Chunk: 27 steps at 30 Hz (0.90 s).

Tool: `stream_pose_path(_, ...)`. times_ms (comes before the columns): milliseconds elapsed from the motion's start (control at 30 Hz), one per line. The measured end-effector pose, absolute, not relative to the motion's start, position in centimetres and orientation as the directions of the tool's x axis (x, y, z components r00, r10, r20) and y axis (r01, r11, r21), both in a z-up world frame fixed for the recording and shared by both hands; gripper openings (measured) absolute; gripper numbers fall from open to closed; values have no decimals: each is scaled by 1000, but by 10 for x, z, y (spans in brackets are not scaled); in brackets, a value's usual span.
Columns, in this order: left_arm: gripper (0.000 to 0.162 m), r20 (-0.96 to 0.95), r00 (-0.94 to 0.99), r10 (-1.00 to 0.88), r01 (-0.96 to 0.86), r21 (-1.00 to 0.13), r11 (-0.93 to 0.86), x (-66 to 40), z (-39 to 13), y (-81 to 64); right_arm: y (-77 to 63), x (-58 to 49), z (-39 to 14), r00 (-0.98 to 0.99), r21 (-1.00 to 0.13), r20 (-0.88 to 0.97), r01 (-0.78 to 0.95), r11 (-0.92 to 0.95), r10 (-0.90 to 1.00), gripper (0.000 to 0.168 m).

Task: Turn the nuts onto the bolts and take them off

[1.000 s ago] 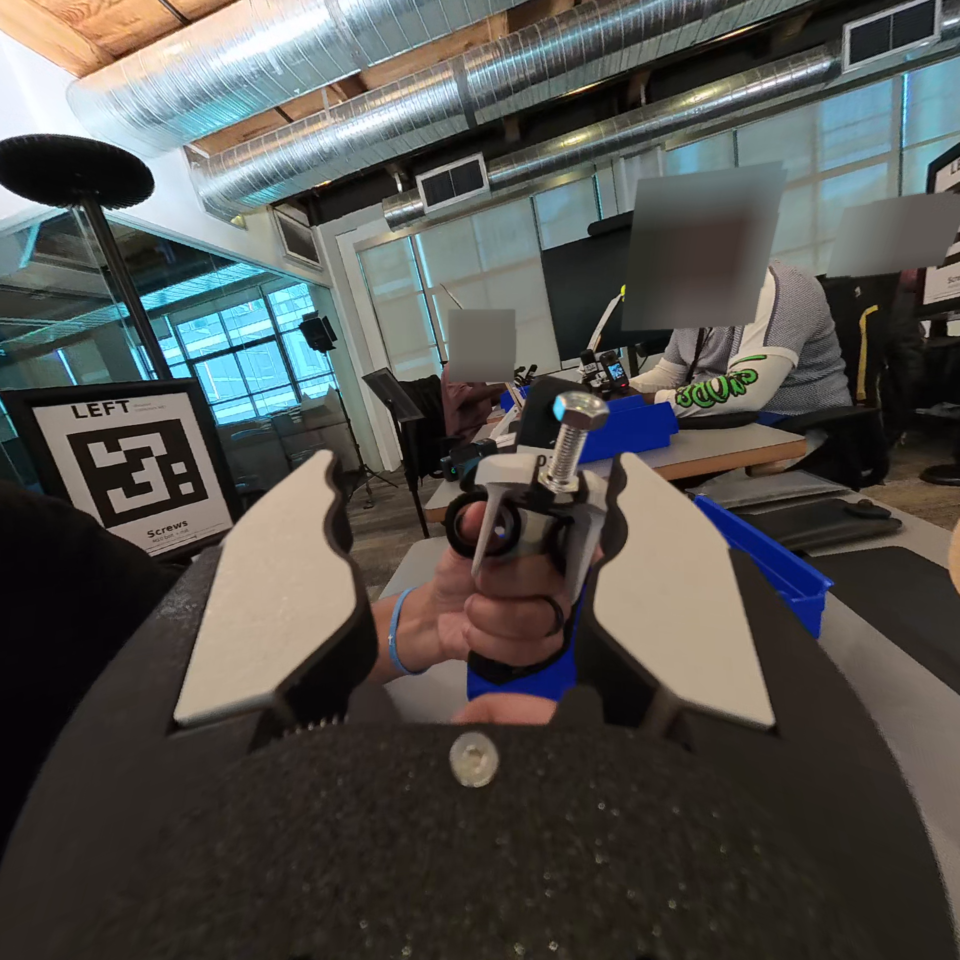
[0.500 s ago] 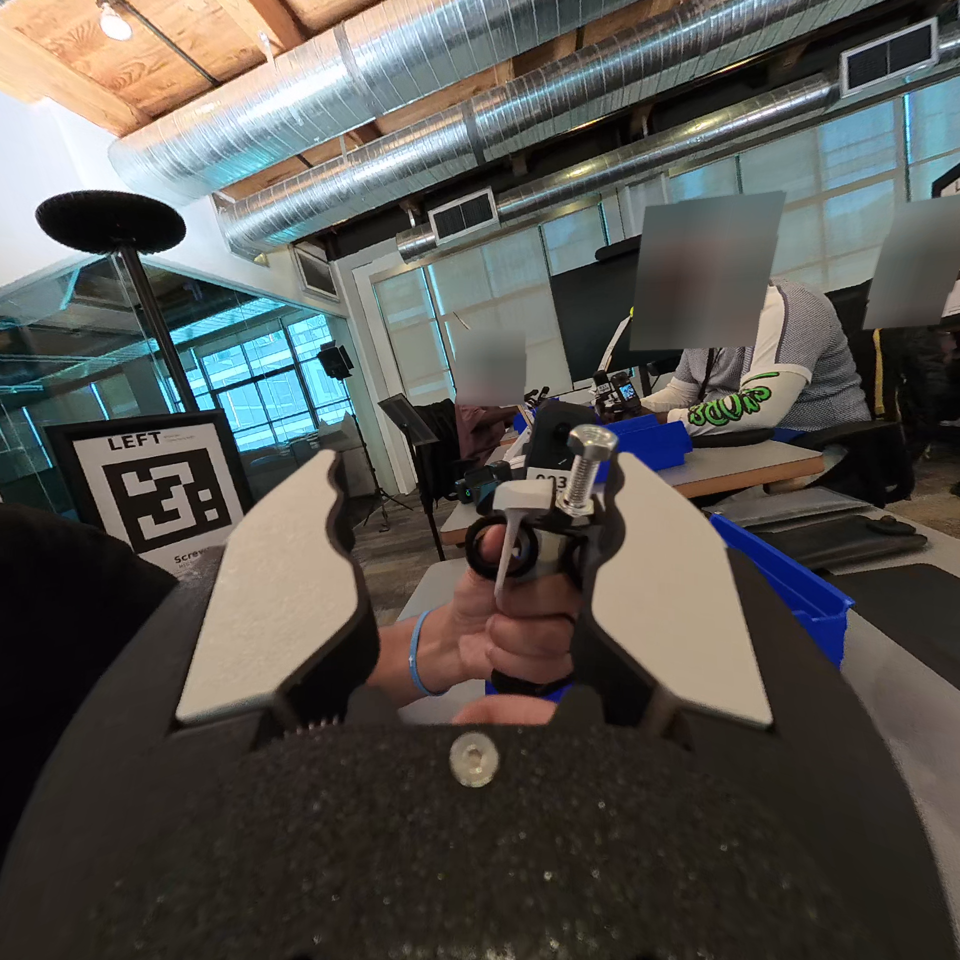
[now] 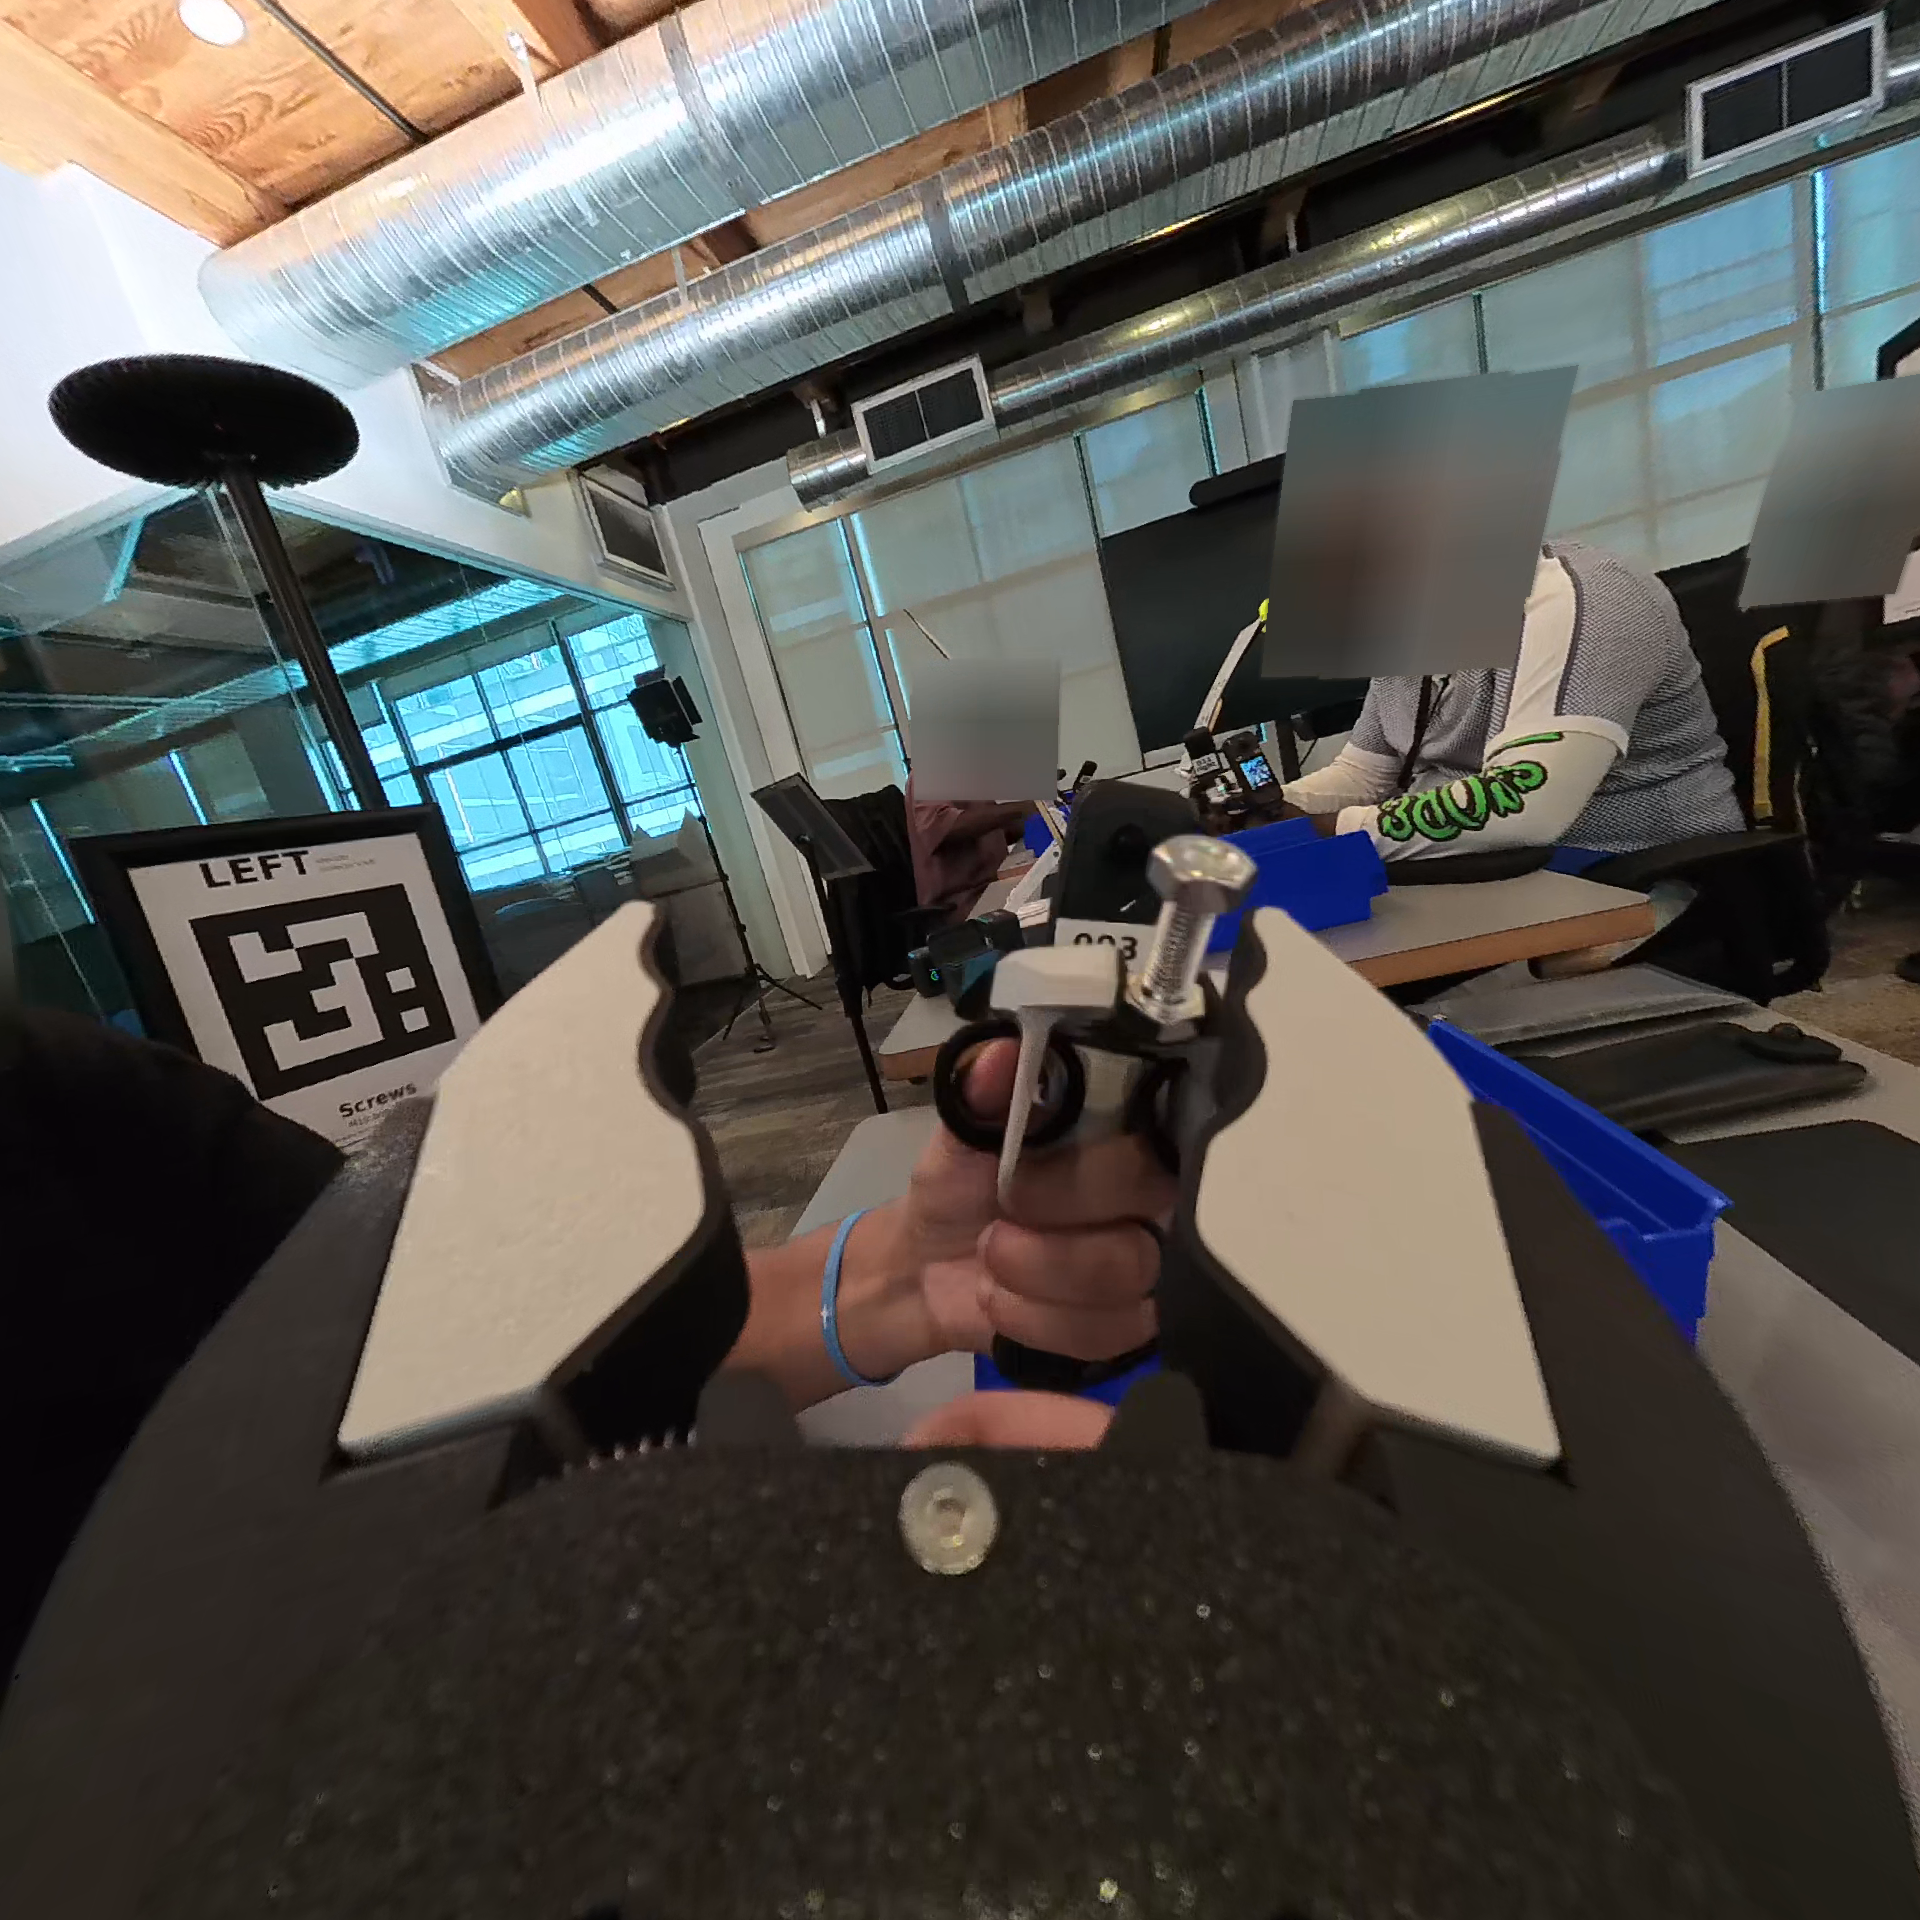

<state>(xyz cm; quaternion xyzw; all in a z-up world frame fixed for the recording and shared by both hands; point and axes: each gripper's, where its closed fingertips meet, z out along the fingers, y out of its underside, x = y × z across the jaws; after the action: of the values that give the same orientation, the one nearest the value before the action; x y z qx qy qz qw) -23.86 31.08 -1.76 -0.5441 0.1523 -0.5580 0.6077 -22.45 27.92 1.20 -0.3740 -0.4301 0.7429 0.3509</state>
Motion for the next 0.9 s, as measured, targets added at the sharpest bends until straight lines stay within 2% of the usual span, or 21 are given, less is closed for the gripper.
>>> stream_pose_path(267,17,362,293,-885,383,-893,-238,-194,-29,299,275,-233,5,-485,-894,-289,-171,-413,826,102)
stream_pose_path(367,17,380,305,-874,404,-882,-242,-197,-31,304,267,-230,10,-507,-898,-263,-181,-400,821,101)
stream_pose_path(467,17,398,324,-858,465,-857,-222,-219,-24,308,269,-230,11,-483,-904,-267,-175,-390,834,111)
stream_pose_path(567,17,399,343,-850,487,-850,-203,-234,-18,308,274,-229,10,-478,-901,-269,-183,-394,836,102)
stream_pose_path(900,17,369,304,-878,394,-888,-237,-197,-30,301,268,-230,10,-507,-895,-275,-176,-410,817,102)
